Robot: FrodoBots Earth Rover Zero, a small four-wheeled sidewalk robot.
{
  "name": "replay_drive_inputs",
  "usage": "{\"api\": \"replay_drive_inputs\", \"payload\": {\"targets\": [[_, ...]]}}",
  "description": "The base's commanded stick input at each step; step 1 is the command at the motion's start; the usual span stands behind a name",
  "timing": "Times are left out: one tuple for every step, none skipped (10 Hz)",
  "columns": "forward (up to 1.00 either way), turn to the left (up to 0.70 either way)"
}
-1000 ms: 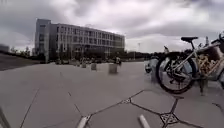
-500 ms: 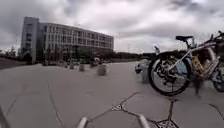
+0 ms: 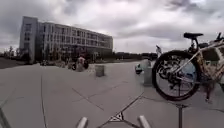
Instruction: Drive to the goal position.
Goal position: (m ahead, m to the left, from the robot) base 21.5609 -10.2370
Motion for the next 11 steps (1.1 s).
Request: {"api": "replay_drive_inputs", "payload": {"targets": [[0.50, 0.01], [0.50, 0.01], [0.53, 0.01], [0.63, 0.01], [0.70, 0.01], [0.70, 0.01], [0.70, 0.01], [0.70, 0.01], [0.70, 0.01], [0.70, 0.01], [0.70, 0.01]]}}
